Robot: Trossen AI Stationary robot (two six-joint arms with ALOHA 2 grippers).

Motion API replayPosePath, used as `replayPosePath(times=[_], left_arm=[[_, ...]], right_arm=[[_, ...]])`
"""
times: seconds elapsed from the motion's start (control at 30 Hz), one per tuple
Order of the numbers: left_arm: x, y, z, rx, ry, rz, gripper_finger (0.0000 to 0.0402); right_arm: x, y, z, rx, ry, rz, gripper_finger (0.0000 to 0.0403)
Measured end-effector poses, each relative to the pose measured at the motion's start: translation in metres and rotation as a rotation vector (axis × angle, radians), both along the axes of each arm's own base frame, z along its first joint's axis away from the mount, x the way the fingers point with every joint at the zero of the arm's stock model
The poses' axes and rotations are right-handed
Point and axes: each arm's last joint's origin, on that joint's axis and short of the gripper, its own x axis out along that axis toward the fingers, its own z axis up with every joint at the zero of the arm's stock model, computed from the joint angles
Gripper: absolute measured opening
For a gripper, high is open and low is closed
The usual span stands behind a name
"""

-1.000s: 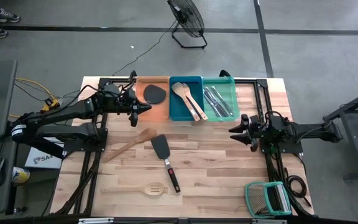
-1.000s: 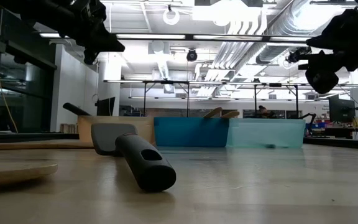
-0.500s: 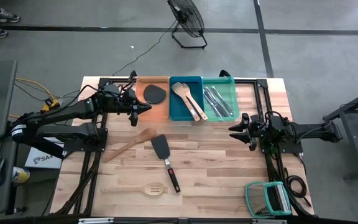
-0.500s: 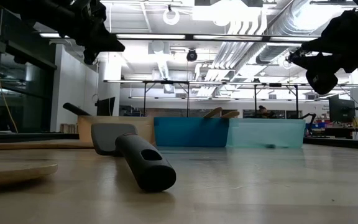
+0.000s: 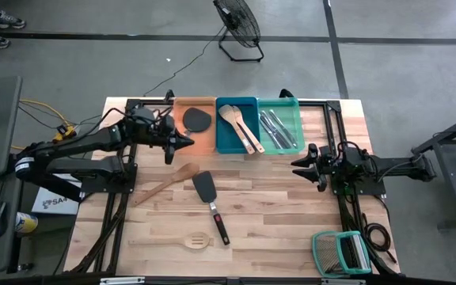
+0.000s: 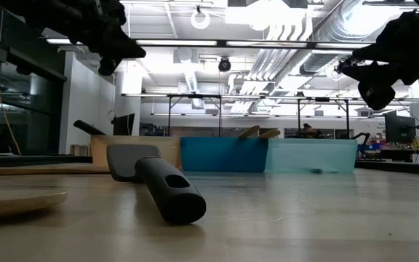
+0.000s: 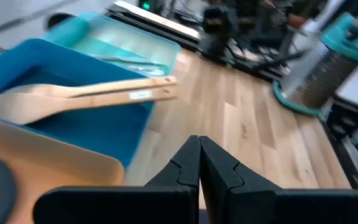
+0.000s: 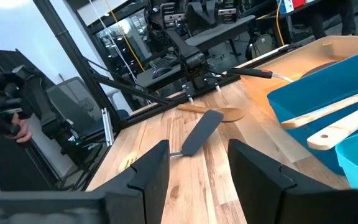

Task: Pick & Place Kitchen Items
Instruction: Put the black silicone spatula into the blue bin

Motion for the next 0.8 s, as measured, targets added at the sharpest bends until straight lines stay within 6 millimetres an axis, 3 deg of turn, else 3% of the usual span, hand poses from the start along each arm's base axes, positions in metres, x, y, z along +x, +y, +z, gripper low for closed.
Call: replayPosePath(times=[0.47, 0.8], left_arm=[[0.04, -0.06, -0.032, 0.066, 0.165, -0.361, 0.0007], [0.053, -0.101, -0.055, 0.12, 0.273, -0.467, 0.0122]], right_arm=[[0.0, 0.0, 0.0, 0.0, -0.003, 0.0, 0.0156], [0.0, 0.0, 0.0, 0.0, -0.004, 0.0, 0.0156]])
